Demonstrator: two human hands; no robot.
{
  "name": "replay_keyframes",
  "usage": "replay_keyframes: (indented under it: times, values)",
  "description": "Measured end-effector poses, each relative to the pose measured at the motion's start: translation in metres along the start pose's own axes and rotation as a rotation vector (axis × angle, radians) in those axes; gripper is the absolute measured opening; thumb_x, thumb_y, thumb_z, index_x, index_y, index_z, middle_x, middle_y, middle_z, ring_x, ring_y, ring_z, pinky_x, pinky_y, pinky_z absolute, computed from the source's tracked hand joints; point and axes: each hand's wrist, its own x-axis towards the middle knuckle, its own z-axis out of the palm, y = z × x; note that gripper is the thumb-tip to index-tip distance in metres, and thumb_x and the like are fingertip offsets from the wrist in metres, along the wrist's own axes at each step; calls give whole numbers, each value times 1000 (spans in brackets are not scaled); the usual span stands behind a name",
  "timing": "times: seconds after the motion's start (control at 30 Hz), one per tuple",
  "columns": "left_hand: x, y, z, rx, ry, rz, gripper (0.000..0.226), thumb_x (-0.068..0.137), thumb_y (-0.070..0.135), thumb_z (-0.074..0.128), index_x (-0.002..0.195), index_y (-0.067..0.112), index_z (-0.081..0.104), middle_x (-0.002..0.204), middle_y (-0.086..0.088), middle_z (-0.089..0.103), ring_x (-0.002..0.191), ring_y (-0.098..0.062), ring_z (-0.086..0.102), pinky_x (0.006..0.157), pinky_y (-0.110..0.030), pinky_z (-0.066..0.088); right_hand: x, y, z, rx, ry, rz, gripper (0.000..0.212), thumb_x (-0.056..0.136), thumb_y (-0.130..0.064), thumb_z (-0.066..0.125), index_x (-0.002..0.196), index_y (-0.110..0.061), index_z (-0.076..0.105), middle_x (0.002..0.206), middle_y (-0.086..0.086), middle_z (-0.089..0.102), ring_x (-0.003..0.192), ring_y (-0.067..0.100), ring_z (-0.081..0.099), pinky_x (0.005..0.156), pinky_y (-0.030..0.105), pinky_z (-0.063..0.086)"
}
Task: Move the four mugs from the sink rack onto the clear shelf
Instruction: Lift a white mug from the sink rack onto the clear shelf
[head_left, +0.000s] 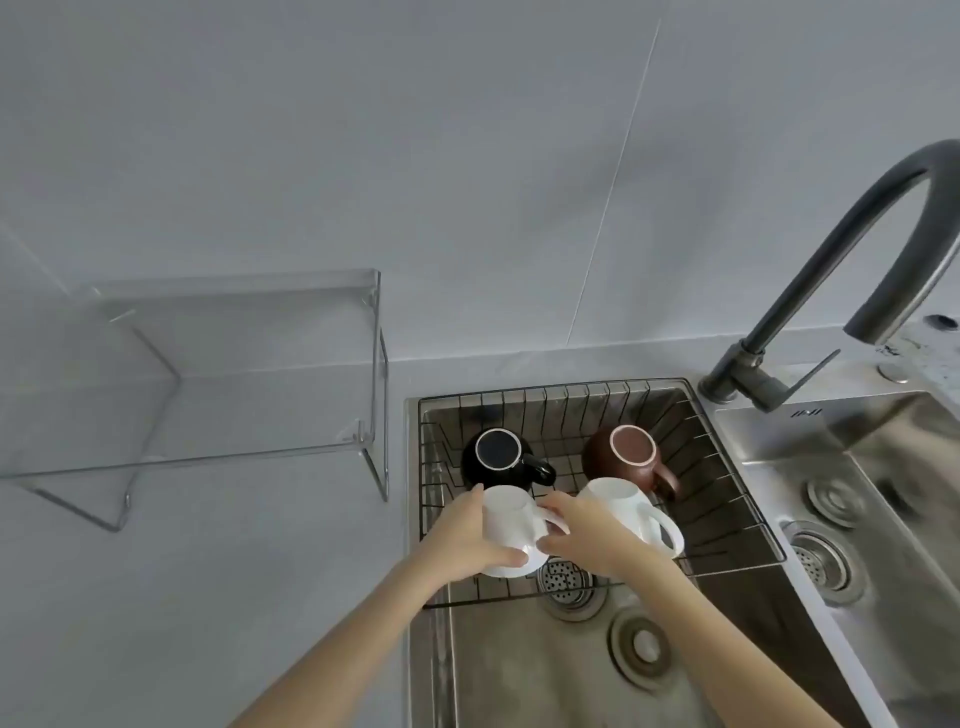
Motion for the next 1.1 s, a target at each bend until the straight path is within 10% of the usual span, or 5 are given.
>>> replay_keyframes:
  times: [0.47, 0.77, 1.0, 1.1]
  values:
    - [-12, 10, -4, -131, 142, 49, 68, 57, 23, 80, 117, 17, 49, 104, 5, 55, 96, -13, 49, 62, -13, 35, 2, -5, -11, 233, 164, 56, 24, 84, -14, 60, 107, -6, 61, 104, 17, 69, 94, 30, 64, 82, 37, 50]
    - [-56, 71, -87, -58, 459, 260, 83, 55, 31, 81, 127, 20, 41, 115, 3, 57, 109, -19, 54, 81, -24, 40, -30, -74, -93, 344, 411, -273, 12, 79, -13, 69, 91, -9, 69, 75, -4, 70, 58, -12, 61, 60, 2, 48]
    - [-90, 79, -188, 24, 770, 357, 93, 51, 34, 84, 132, 16, 39, 128, -2, 58, 115, -23, 53, 94, -30, 42, -28, -177, -135, 363, 495, -550, 10, 80, -10, 67, 89, -13, 69, 73, -11, 69, 59, -10, 62, 60, 0, 47]
    - [-96, 61, -221, 19, 855, 324, 79, 50, 34, 85, 117, 17, 48, 107, 1, 63, 98, -21, 57, 73, -21, 36, -9, -217, -132, 328, 475, -619, 11, 80, -8, 66, 91, -10, 69, 76, -1, 72, 66, 2, 66, 62, 6, 50]
